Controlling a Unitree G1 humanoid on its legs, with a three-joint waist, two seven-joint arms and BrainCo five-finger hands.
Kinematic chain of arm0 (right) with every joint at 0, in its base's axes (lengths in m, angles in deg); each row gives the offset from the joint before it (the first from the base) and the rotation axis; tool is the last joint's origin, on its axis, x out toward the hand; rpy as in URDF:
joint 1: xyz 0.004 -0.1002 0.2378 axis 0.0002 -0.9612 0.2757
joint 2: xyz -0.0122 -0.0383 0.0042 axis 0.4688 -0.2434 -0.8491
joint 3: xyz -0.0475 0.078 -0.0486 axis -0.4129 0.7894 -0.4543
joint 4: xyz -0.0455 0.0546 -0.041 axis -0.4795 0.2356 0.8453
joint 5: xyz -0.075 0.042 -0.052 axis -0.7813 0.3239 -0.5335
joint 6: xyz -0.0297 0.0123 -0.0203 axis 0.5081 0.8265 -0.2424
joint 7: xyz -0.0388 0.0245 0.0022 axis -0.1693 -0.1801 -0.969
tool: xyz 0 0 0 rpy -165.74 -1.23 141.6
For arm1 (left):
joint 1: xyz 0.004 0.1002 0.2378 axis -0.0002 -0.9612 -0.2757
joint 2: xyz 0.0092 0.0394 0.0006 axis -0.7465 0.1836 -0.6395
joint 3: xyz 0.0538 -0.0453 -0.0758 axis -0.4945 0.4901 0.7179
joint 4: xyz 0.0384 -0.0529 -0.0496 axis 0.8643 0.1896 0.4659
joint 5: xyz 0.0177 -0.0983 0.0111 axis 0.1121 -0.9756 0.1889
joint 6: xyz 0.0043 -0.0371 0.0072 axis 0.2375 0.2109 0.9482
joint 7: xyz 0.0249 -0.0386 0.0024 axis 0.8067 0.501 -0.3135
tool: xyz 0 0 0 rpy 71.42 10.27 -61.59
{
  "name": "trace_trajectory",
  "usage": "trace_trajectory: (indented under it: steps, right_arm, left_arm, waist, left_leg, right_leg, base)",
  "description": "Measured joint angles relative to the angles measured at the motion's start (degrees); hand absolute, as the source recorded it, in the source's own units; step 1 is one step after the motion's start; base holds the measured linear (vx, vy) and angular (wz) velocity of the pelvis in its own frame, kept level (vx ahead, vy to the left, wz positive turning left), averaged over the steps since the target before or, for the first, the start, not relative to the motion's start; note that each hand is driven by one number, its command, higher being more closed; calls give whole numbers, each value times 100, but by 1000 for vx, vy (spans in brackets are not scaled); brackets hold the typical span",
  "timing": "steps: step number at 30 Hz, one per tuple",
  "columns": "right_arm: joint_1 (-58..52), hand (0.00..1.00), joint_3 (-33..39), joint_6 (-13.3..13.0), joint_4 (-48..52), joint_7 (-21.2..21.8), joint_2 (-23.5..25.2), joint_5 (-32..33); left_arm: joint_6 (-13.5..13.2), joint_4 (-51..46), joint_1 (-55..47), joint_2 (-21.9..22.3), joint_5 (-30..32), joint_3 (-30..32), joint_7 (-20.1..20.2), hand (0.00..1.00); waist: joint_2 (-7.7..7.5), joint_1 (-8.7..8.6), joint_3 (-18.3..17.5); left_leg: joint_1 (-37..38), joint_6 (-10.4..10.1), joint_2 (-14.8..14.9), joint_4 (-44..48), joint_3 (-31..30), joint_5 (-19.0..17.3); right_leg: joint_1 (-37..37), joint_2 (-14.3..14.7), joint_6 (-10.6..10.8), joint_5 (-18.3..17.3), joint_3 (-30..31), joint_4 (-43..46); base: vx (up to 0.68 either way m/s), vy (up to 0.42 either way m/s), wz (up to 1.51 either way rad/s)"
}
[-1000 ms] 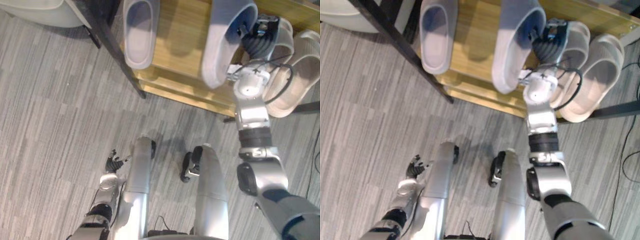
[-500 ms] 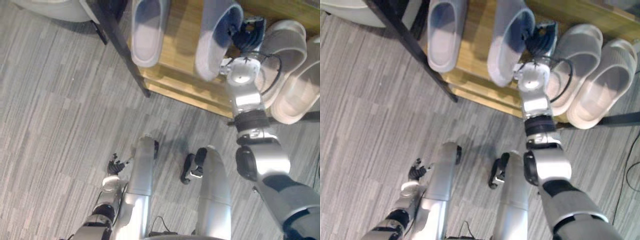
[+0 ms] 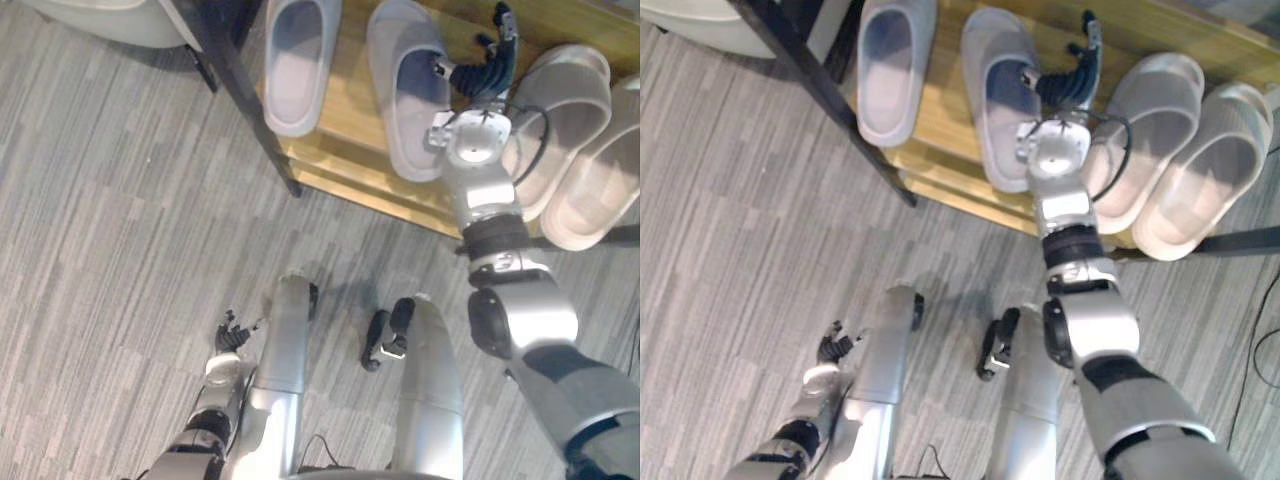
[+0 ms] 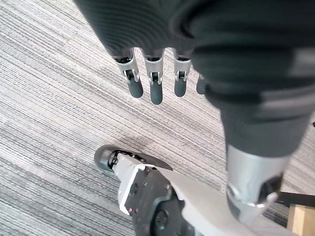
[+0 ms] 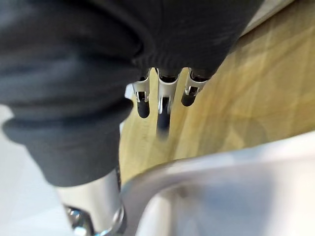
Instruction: Organize the slippers on the shoe rack
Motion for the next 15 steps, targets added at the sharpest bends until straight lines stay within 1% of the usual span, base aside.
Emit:
trace_trajectory:
  steps: [6, 10, 15]
  right_arm:
    - [-43, 0, 16, -119, 83, -22, 201, 313]
    - [-486, 0, 126, -194, 711, -95, 399, 485]
    - [-926, 0, 222, -336, 1338, -135, 654, 500]
  left_arm:
    - [0, -3, -2, 25, -2, 90, -27, 0]
    - [-2, -49, -9, 42, -2, 181, -36, 0]
    - [-15, -139, -48, 105, 6, 305, -37, 0]
  waist:
    - [0, 3, 0]
    - [0, -2, 0]
    - [-2, 2, -5]
  left_leg:
    - [64, -25, 25, -55, 23, 16]
    - [231, -23, 82, -91, 24, 15]
    - [426, -12, 111, -184, 88, 10]
  right_leg:
    - [20, 12, -7, 4, 15, -11]
    - [238, 40, -8, 6, -26, -110]
    - [408, 64, 28, -10, 10, -203]
  base:
    - [-1, -5, 0]
    - [3, -3, -2]
    - [2, -8, -2]
